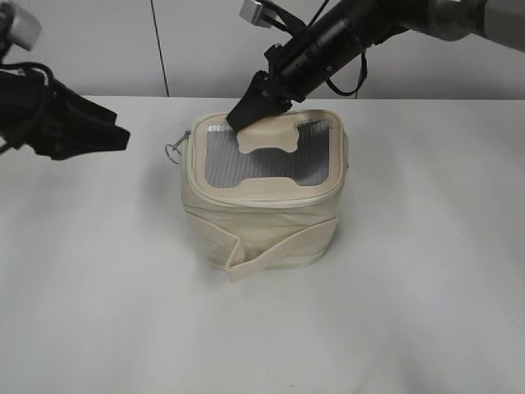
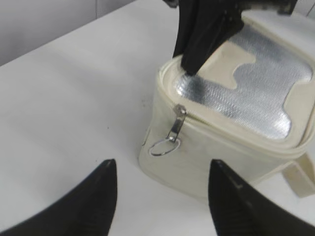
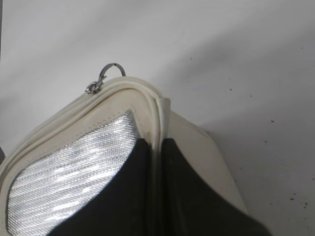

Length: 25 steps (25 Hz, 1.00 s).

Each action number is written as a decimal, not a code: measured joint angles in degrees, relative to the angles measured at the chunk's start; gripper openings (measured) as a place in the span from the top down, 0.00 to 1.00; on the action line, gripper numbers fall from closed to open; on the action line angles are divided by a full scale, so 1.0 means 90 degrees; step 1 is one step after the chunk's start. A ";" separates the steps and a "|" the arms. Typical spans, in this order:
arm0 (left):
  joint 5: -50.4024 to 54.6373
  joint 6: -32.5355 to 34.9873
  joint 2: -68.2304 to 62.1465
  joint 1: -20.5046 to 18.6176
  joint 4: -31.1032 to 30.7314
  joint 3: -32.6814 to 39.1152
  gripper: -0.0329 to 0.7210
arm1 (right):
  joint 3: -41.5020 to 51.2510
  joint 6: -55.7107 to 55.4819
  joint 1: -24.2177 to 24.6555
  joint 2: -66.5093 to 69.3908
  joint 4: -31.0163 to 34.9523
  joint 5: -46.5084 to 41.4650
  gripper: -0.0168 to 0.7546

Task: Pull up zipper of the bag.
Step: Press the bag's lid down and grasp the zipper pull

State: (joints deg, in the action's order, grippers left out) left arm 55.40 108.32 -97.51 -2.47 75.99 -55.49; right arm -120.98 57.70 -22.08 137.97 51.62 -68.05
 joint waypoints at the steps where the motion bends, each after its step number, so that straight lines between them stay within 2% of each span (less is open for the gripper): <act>1: -0.0147 0.0270 -0.0124 0.0113 0.0000 0.0000 0.35 | 0.0000 0.0000 0.0000 0.0000 0.0000 0.0000 0.91; 6: -0.1148 0.1425 -0.0608 0.0713 0.0017 -0.0005 0.34 | 0.0000 -0.0009 0.0000 0.0000 0.0000 0.0000 0.91; 11: -0.1860 0.2070 -0.0827 0.1145 0.0275 -0.0014 0.34 | 0.0000 -0.0020 0.0000 0.0000 0.0000 0.0000 0.91; 20: -0.1796 0.2275 -0.1220 0.1250 0.0535 -0.0528 0.34 | 0.0000 -0.0046 0.0000 0.0000 0.0000 0.0000 0.91; 25: -0.1767 0.2282 -0.1382 0.1504 0.0439 -0.0645 0.34 | 0.0000 -0.0046 0.0000 0.0000 -0.0013 0.0000 0.91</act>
State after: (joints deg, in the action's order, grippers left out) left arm 39.49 128.85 -109.95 11.06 79.93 -61.30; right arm -120.98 57.29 -22.08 137.97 51.50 -68.05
